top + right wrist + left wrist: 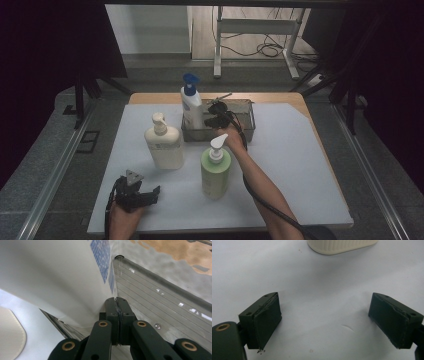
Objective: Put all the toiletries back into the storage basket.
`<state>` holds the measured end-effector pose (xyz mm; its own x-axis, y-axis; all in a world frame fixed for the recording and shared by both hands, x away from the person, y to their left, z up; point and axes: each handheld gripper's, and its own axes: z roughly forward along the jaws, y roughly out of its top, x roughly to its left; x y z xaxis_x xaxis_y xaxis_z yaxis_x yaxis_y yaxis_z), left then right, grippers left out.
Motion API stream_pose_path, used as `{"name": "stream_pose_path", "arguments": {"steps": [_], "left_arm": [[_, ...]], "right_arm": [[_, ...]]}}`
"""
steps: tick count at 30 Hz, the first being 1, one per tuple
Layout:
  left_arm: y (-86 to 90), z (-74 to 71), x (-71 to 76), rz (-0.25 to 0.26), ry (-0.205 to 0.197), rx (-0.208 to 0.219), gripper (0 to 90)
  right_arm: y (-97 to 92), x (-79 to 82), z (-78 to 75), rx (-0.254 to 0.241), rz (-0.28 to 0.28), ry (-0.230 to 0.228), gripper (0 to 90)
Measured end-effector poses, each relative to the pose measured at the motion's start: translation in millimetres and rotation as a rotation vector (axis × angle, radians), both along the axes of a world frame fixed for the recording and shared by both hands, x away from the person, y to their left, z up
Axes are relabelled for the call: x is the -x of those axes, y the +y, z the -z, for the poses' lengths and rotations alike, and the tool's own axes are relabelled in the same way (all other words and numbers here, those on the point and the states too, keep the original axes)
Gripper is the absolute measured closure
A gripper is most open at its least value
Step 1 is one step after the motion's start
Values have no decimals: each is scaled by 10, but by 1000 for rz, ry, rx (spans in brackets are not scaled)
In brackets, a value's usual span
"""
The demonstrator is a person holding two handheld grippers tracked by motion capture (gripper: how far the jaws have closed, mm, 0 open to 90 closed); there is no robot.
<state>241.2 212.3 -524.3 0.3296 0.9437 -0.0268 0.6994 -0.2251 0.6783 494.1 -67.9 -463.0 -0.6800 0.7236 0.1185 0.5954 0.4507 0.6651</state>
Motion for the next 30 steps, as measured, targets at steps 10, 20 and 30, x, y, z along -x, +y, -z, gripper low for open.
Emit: {"name": "stream_pose_path", "arguments": {"steps": [10, 20, 30], "left_arm": [[-1, 0, 0, 0, 0, 0, 105], [-1, 1, 0, -1, 0, 0, 105], [-1, 0, 0, 0, 0, 0, 105]], "right_arm": [[5, 0, -1, -11, 1, 9, 893], [179, 96, 0, 21, -68, -2, 879], [165, 84, 15, 0, -63, 12, 871]]}}
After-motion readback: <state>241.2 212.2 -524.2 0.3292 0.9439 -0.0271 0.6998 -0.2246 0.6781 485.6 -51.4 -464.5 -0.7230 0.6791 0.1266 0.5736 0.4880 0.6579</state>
